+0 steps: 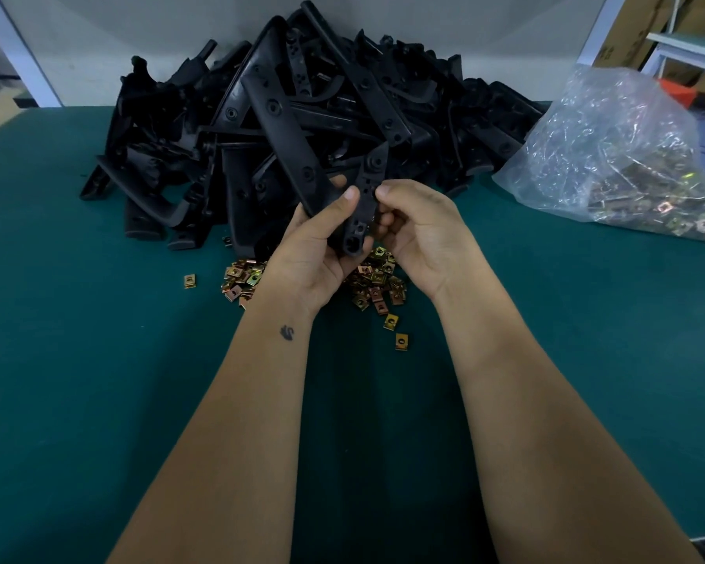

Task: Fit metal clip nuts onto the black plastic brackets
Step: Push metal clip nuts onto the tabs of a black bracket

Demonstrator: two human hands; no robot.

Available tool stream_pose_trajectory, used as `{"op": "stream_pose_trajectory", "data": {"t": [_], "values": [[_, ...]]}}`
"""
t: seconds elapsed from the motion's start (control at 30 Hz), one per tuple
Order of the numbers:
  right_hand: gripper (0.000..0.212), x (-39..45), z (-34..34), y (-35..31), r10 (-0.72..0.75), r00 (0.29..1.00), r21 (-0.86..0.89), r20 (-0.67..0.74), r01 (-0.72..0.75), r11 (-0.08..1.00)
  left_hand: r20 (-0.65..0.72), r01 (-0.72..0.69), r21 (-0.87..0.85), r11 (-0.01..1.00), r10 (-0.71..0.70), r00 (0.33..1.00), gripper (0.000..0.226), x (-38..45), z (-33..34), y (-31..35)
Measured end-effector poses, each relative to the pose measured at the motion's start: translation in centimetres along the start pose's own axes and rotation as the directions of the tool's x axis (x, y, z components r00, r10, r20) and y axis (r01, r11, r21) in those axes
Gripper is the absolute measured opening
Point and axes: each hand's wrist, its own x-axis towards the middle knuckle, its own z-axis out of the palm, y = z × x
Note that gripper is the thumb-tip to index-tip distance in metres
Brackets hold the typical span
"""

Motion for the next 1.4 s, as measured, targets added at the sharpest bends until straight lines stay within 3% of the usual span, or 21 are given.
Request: {"op": "stream_pose_trajectory", "data": {"t": [0.17, 0.5, 0.77, 1.03, 1.4], "values": [[0.021, 0.0, 0.0, 0.2, 0.012, 1.000, 0.000, 0.010, -0.012, 1.000, -0.007, -0.003, 0.019, 1.000, 0.003, 1.000, 0.015, 0.1, -0.2, 0.2], [0.024, 0.0, 0.1, 0.1, 0.027, 1.000, 0.018, 0.004, -0.027, 0.999, 0.027, -0.006, 0.051, 0.999, 0.005, 1.000, 0.035, -0.2, -0.2, 0.3], [0.021, -0.1, 0.3, 0.2, 0.022, 1.000, 0.055, 0.004, -0.023, 0.998, 0.034, 0.004, 0.075, 0.997, -0.006, 0.999, 0.025, -0.4, -0.4, 0.4], [0.015, -0.1, 0.4, 0.2, 0.022, 0.998, 0.090, 0.051, -0.027, 0.996, 0.061, 0.019, 0.083, 0.996, -0.024, 0.998, 0.035, -0.4, -0.3, 0.6], [0.031, -0.2, 0.1, -0.1, -0.001, 0.992, 0.037, 0.126, -0.004, 0.999, 0.027, 0.035, 0.179, 0.983, -0.040, 0.999, 0.031, -0.6, -0.5, 1.1]]}}
